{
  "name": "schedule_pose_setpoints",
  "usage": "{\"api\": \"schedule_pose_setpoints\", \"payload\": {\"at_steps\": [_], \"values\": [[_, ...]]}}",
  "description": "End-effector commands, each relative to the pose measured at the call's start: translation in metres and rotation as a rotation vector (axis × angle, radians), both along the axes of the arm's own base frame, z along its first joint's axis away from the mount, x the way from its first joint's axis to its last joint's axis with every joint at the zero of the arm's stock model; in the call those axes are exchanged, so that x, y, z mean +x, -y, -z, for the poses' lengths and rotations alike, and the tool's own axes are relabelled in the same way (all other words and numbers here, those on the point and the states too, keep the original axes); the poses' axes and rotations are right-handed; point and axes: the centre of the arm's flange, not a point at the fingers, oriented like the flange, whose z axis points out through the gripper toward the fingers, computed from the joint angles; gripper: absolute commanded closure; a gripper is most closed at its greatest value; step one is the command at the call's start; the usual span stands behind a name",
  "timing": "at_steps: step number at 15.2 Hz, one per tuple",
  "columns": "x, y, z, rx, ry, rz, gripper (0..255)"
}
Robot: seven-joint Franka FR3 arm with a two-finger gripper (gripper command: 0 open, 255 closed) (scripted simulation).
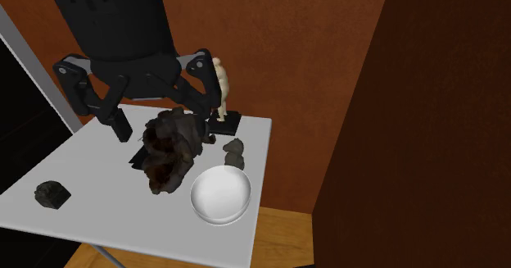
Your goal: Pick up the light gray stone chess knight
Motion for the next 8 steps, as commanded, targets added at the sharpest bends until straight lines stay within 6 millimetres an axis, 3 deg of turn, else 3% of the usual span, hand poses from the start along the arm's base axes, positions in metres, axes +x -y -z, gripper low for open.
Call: {"api": "schedule_pose_setpoints", "payload": {"at_steps": [1,8], "values": [[0.0,0.0,0.0,0.0,0.0,0.0,0],[0.063,0.043,0.058,0.006,-0.036,-0.177,0]]}}
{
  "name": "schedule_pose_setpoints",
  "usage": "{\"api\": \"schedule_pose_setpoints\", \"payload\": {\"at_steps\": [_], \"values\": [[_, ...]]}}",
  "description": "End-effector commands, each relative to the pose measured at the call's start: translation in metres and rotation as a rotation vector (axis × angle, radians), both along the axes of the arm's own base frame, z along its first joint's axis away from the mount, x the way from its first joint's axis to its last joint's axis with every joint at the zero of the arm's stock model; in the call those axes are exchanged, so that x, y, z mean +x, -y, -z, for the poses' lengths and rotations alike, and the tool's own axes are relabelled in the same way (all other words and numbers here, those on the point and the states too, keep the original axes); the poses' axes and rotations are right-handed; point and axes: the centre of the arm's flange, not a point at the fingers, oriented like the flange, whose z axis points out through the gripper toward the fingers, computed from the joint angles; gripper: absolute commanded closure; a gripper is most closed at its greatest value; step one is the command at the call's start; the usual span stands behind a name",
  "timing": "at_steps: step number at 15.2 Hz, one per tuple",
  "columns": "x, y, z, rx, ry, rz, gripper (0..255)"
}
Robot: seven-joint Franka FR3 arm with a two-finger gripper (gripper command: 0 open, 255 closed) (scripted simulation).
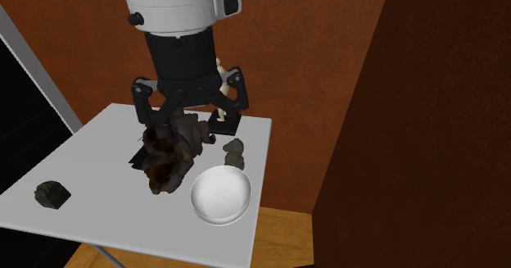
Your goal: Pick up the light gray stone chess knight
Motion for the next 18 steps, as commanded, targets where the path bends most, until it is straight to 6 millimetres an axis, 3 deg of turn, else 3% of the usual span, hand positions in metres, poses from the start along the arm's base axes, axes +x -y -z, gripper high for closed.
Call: {"api": "schedule_pose_setpoints", "payload": {"at_steps": [1,10,18], "values": [[0.02,0.011,0.017,0.001,-0.009,-0.054,0],[0.108,0.047,0.096,0.009,-0.055,-0.281,0],[0.188,0.061,0.17,0.016,-0.096,-0.483,0]]}}
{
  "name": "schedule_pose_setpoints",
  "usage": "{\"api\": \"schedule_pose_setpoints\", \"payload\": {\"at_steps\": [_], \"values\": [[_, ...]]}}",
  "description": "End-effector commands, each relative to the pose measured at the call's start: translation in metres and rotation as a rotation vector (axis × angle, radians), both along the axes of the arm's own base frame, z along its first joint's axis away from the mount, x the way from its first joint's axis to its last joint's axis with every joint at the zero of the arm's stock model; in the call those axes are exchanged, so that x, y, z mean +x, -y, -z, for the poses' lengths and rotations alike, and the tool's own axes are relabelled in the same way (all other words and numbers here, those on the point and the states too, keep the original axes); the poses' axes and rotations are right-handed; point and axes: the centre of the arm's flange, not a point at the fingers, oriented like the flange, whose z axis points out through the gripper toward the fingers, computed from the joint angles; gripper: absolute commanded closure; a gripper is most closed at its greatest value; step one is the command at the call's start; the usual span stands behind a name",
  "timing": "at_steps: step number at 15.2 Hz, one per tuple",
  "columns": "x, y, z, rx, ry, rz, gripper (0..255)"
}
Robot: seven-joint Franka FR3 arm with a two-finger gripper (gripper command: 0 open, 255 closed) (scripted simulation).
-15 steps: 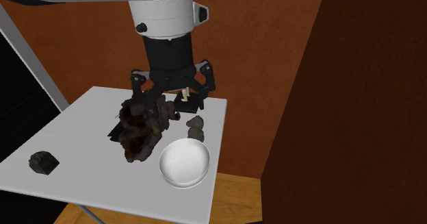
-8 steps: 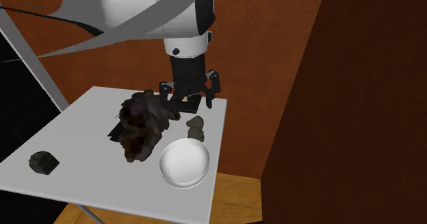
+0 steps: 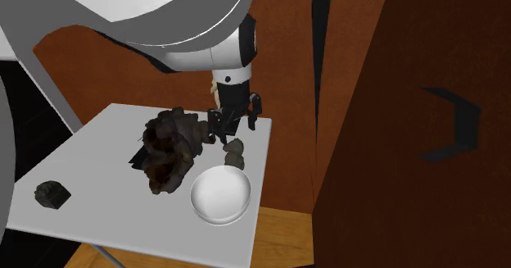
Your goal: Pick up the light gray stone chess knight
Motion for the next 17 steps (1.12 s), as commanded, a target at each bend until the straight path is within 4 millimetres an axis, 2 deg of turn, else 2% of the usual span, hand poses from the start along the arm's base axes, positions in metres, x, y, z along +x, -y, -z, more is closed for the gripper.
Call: {"api": "schedule_pose_setpoints", "payload": {"at_steps": [1,12,17], "values": [[0.022,0.0,0.018,0.002,-0.01,-0.054,0],[0.128,-0.01,0.125,0.011,-0.066,-0.331,0],[0.128,-0.01,0.151,0.011,-0.066,-0.331,0]]}}
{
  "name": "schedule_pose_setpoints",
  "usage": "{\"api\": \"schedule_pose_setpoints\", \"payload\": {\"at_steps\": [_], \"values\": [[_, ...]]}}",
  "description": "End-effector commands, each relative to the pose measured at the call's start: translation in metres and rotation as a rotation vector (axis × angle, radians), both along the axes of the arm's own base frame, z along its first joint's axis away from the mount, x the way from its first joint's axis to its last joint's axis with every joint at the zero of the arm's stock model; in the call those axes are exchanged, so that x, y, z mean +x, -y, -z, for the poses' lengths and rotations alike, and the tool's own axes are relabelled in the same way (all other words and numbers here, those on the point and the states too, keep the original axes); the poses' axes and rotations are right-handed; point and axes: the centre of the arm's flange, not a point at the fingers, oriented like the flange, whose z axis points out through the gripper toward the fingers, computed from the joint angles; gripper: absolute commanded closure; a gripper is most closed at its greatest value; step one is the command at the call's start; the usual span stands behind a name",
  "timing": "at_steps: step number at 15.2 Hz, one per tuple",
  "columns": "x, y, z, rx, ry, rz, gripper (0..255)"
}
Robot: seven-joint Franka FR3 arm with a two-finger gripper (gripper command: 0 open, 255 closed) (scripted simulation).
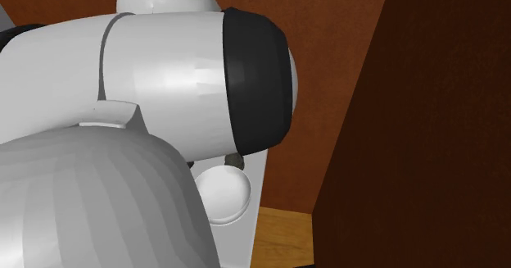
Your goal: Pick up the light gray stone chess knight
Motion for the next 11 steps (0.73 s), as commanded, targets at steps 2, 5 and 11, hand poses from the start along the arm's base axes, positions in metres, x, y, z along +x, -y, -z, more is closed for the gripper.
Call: {"api": "schedule_pose_setpoints", "payload": {"at_steps": [2,5,11], "values": [[0.0015,-0.0004,0.0158,0.0,0.0,-0.001,0],[0.0015,-0.0004,0.0189,0.0,0.0,-0.001,0],[0.0017,0.0001,0.0184,0.0,0.0,-0.001,255]]}}
